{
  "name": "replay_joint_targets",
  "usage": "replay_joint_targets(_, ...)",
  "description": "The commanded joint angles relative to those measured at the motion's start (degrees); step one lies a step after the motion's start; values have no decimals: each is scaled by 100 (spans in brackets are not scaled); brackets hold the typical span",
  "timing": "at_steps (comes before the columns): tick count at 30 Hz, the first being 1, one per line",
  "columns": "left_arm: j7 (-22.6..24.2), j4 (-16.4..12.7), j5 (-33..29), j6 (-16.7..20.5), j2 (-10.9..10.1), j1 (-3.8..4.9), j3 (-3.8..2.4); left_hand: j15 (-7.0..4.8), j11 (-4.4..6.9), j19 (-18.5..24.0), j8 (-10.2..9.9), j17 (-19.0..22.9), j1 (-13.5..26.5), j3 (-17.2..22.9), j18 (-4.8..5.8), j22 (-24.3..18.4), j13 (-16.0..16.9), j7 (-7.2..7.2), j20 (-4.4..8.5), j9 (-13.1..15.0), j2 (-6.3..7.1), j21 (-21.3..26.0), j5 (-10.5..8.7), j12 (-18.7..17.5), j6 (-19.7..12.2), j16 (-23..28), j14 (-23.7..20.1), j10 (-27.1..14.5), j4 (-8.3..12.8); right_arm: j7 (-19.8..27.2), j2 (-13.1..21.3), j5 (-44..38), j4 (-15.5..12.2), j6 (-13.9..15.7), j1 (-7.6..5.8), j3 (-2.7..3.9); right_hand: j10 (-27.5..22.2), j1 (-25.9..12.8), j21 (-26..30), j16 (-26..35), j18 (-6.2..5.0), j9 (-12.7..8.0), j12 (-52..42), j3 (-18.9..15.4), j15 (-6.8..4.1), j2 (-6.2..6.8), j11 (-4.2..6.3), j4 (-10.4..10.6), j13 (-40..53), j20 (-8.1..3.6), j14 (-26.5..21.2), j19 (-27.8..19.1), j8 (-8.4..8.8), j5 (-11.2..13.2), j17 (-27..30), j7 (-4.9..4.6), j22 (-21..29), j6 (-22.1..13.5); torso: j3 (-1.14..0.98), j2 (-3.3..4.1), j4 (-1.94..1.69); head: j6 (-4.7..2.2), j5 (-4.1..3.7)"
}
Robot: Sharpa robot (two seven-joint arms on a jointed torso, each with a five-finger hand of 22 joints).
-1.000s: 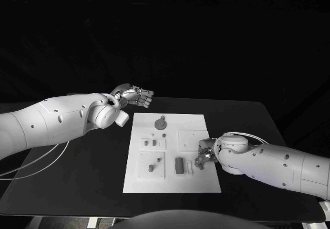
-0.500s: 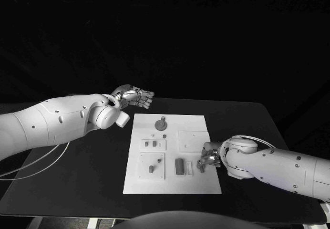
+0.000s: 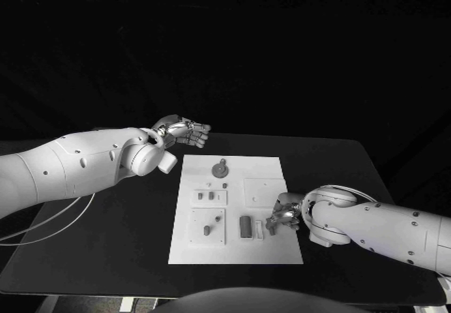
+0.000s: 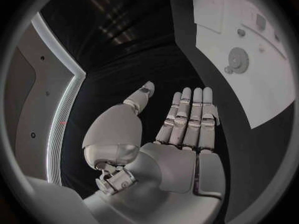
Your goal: Assemble the parts on the task board
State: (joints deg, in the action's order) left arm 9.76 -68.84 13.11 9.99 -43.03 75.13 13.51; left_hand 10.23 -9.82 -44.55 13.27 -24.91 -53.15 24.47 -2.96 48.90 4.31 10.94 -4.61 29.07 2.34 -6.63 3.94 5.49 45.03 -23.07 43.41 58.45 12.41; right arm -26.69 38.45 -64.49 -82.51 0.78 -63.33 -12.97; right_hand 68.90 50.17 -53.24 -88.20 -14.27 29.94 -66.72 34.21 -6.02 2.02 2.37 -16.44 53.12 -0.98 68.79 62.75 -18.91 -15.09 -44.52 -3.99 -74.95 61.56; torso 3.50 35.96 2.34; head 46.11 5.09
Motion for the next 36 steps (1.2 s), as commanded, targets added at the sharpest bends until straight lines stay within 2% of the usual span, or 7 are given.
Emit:
replay_joint_targets(1,40,-17,35,-55,2,6,-4,10,-11,42,17,-10,-10,-17,-104,9,-8,8,3,-8,27,6,-26,-36,-27,38,-14,-6,-19,-31,-14,340,23,172,1,4,33,-43,-27,24,-73,-12,35,-29,-24,-6,4,14,-6,20,-7,16,-19,-32,7,2,-60,28,1,2,-1,6,-9)
replay_joint_targets(8,40,-13,38,-56,7,6,-4,10,-11,42,18,-11,-11,-17,-105,11,-8,7,4,-9,29,6,-26,-36,-26,40,-14,-7,-19,-44,-70,749,41,277,-2,7,36,-60,-27,26,-73,-16,38,-32,-29,16,6,14,-8,17,-3,23,-16,-25,8,3,-57,29,5,1,-5,16,-8)
replay_joint_targets(19,40,-20,38,-57,10,6,-4,10,-11,43,20,-13,-14,-17,-106,12,-9,4,4,-9,31,6,-26,-37,-26,41,-14,-7,-18,-100,-248,1046,131,65,-4,1,36,-88,-20,32,-73,-22,45,-34,-35,35,4,21,-11,15,-4,23,-7,0,10,1,-52,22,13,1,-8,33,-7)
replay_joint_targets(36,38,-21,44,-48,10,6,-4,10,-10,44,22,-16,-18,-17,-106,16,-9,2,3,-10,34,6,-25,-37,-26,44,-16,-6,-16,-126,-327,1061,170,-68,-4,-21,33,-102,-14,34,-73,-27,48,-30,-37,42,0,23,-11,14,-7,20,-1,17,9,-2,-49,18,1,1,-1,54,24)
